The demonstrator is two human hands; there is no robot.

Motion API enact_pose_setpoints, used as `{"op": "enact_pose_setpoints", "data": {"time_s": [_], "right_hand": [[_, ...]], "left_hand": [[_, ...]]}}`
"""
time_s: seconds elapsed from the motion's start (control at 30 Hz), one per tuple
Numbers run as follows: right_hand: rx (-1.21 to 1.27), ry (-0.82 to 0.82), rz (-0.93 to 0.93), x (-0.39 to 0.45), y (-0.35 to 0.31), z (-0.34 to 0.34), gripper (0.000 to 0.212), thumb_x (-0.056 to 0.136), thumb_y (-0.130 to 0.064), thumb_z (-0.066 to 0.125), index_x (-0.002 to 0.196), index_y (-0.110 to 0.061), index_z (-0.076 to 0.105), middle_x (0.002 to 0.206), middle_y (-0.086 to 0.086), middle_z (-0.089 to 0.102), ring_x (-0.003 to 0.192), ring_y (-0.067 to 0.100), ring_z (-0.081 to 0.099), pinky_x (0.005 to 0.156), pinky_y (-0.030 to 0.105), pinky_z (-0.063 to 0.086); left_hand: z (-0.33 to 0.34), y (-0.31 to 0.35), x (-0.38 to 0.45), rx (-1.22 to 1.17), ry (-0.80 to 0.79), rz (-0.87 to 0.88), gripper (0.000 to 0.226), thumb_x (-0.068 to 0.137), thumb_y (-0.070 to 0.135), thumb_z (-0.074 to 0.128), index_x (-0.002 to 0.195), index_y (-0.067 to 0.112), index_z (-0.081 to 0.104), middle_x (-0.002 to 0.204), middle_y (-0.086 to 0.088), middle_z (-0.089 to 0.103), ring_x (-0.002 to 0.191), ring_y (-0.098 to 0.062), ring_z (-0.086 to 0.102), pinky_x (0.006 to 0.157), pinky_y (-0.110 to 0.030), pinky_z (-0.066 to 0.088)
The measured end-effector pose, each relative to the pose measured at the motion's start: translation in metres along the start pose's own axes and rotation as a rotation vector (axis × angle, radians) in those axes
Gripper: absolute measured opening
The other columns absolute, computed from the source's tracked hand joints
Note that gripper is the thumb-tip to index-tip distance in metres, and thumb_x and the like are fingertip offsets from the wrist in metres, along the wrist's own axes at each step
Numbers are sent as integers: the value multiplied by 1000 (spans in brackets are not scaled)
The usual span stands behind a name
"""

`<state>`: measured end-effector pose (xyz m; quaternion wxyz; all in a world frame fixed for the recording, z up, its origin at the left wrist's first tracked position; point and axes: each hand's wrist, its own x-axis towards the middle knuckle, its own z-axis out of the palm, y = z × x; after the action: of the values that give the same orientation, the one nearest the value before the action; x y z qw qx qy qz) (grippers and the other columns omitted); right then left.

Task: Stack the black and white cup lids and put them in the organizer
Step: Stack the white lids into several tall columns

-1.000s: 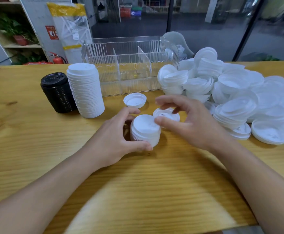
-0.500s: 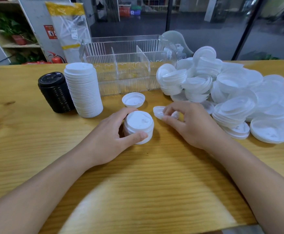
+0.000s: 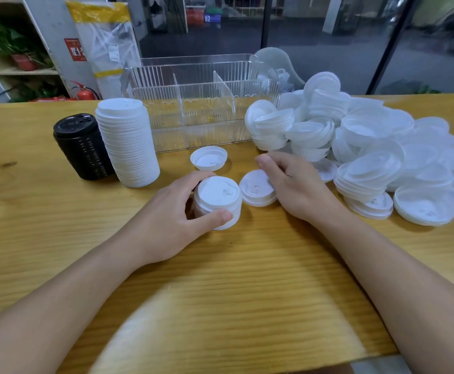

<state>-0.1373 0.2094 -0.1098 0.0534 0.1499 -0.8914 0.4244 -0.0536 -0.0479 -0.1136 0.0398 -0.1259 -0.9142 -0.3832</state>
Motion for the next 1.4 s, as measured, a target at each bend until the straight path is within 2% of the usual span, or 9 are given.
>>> {"op": "enact_pose_setpoints", "data": {"time_s": [0.07,0.13,0.33,0.57,0.7,0.93,1.03,1.13,1.4], "right_hand": [[-57,-41,-28,-4,0,1,38,107,-49,60,119,-15,73,106,-13,68,96,1,62,88,30,50],[-154,-36,-44,-10,1,1,51,98,-56,71,137,-24,66,129,-14,63,118,3,58,98,25,45],[-349,24,-14,-18,0,6,71,80,-74,77,126,-25,54,114,-12,57,108,13,55,96,39,51],[-123,-180,-15,-22,-5,-6,81,90,-41,77,161,-34,37,157,-18,51,143,0,46,119,31,41],[-194,-111,30,-21,-4,-2,79,83,-65,83,142,-30,45,135,-13,55,126,11,54,111,39,46],[173,116,-22,-23,-14,-8,60,86,-42,90,132,-30,53,117,-13,68,110,3,68,101,38,58],[375,-2,-113,-30,-26,-7,62,89,-26,90,140,-26,54,122,-4,72,112,13,73,103,41,59],[273,-159,-213,-38,-32,2,70,89,-22,90,147,-28,52,127,-6,72,122,14,69,107,38,56],[185,-180,-289,-37,-31,7,72,87,-25,91,149,-28,53,132,-10,70,131,10,65,114,36,50]], "left_hand": [[0,2,0,-6,0,2,63,84,74,74,141,58,51,133,33,63,127,7,57,102,-21,46],[0,3,0,-8,6,3,59,84,73,75,137,60,51,132,34,63,126,6,58,101,-21,46],[0,2,-1,-11,9,2,64,85,73,76,142,54,54,133,32,64,127,5,58,102,-25,47],[0,0,0,-8,7,0,71,84,72,76,148,48,54,135,31,65,128,5,59,103,-25,47],[0,-3,0,-33,7,-15,86,79,74,82,154,51,46,140,31,63,134,10,56,110,-25,45],[0,-6,1,-63,10,-38,67,80,65,90,134,48,56,138,27,67,136,3,58,117,-41,48],[1,-3,0,-75,8,-28,69,76,68,92,133,48,59,136,28,68,136,4,59,116,-42,49],[1,-1,1,-107,9,-16,72,72,68,95,132,46,62,133,26,71,131,1,64,112,-44,52],[1,1,2,-117,21,-28,79,63,69,97,131,44,65,128,27,74,125,2,67,111,-41,54]]}}
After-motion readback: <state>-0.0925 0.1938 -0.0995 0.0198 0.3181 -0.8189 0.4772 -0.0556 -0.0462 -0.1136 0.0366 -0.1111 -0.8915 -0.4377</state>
